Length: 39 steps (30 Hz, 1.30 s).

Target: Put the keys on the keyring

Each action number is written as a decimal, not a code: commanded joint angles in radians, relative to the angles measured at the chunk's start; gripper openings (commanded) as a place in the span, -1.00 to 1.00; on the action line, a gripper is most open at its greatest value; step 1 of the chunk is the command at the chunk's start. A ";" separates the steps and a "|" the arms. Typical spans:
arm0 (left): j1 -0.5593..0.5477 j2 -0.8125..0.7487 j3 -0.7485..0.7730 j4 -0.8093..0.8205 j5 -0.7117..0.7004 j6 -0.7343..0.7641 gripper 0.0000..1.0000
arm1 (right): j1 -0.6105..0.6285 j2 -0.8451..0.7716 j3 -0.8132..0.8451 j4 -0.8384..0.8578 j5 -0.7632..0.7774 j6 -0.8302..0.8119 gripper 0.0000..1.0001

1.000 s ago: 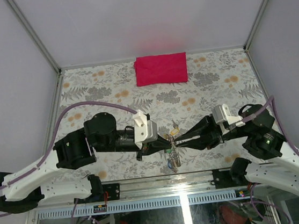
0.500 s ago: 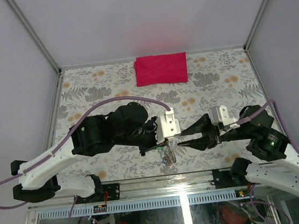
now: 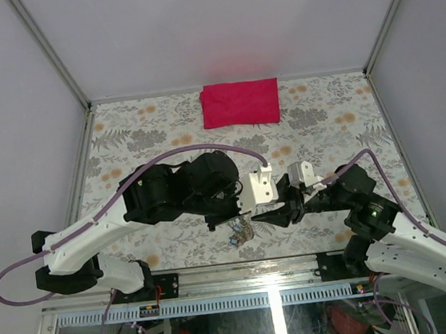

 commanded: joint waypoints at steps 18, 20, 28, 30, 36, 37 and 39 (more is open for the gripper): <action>-0.014 0.003 0.034 -0.017 -0.005 0.016 -1.00 | -0.002 0.120 -0.006 0.286 -0.093 0.083 -0.21; -0.014 -0.001 0.032 -0.014 -0.004 0.016 -1.00 | -0.001 0.131 -0.004 0.296 -0.099 0.086 -0.23; -0.015 -0.008 0.026 -0.009 -0.002 0.016 -1.00 | -0.001 0.161 0.003 0.308 -0.114 0.095 -0.35; -0.016 -0.008 0.026 -0.009 -0.001 0.016 -1.00 | -0.001 0.166 0.005 0.308 -0.115 0.095 -0.41; -0.016 -0.017 0.022 0.000 -0.001 0.015 -1.00 | -0.001 0.171 0.007 0.305 -0.115 0.095 -0.51; -0.016 -0.019 0.021 0.002 -0.001 0.015 -1.00 | -0.001 0.171 0.007 0.305 -0.116 0.094 -0.51; -0.015 -0.018 0.022 0.005 0.000 0.016 -1.00 | -0.001 0.174 0.010 0.303 -0.116 0.092 -0.51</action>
